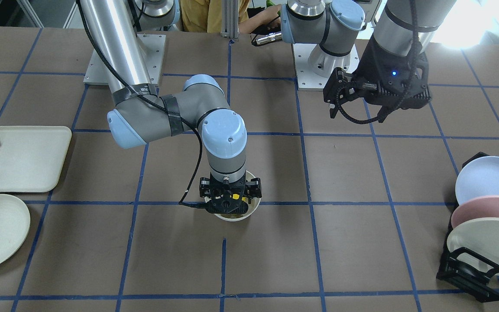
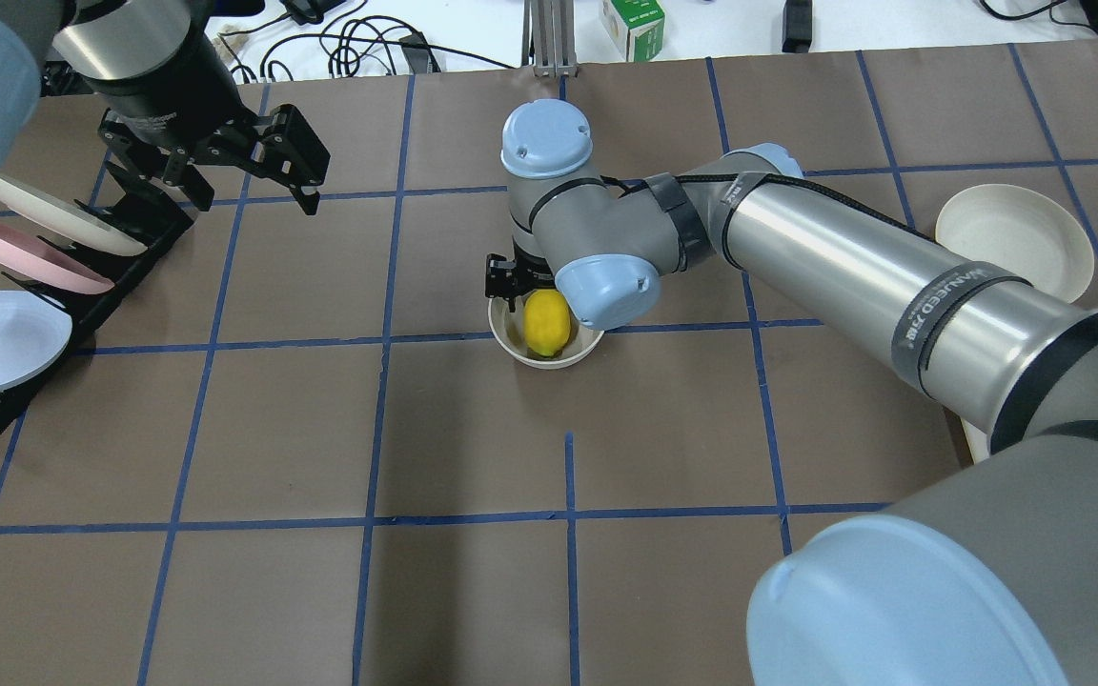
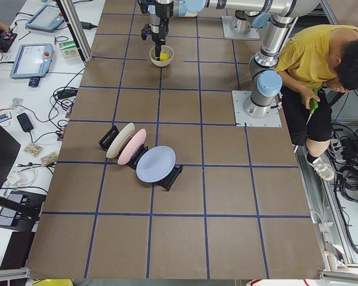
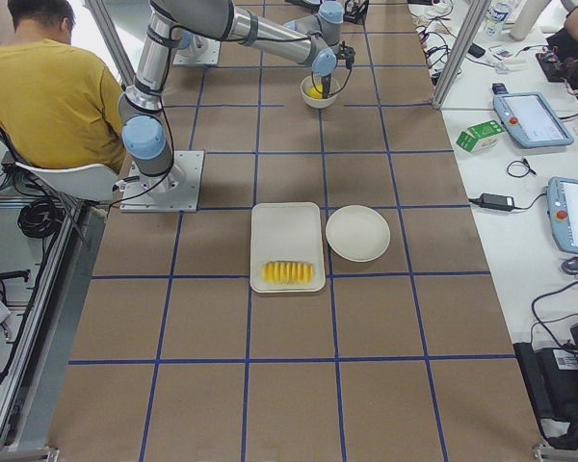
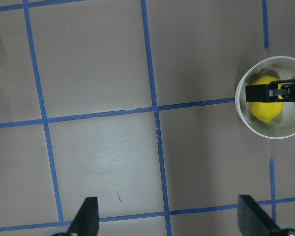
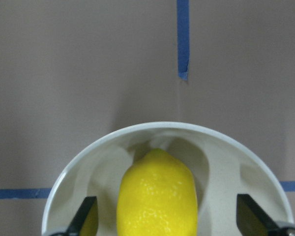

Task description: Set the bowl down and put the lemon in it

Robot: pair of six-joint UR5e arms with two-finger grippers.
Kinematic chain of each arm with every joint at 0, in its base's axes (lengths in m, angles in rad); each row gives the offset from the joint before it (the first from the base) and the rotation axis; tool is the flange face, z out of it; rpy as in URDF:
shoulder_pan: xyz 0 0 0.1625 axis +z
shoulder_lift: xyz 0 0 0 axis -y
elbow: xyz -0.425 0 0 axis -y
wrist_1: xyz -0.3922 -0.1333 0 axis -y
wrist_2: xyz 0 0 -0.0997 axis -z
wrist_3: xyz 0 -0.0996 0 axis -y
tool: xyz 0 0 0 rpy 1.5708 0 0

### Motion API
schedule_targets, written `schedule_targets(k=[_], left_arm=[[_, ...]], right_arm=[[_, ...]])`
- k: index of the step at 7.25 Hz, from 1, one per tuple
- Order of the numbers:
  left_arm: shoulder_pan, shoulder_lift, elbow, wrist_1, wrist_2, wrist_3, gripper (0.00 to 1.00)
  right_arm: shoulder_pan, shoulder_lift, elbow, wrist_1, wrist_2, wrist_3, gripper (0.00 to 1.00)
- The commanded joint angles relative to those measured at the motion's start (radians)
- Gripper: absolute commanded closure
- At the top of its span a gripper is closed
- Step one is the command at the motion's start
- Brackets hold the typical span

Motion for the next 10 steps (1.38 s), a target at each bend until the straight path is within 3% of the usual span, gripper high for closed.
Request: schedule_targets(k=[1,6,8,10], left_arm=[[0.018,0.023,-0.006,-0.018,-0.005,-0.016,0.00],[0.021,0.030,-0.003,0.013,0.010,-0.054,0.00],[0.021,0.043,-0.005,0.001,-0.001,-0.043,0.00],[0.020,0.043,0.003,-0.011,0.002,-0.045,0.00]], right_arm=[[-0.072,-0.111,-0.004,0.107,0.001,-0.020,0.00],[-0.350,-0.446,0.013,0.500,0.000,-0.253,0.00],[-0.379,-0.515,0.015,0.593,-0.005,-0.366,0.00],[-0.386,-0.521,0.015,0.605,-0.004,-0.391,0.00]])
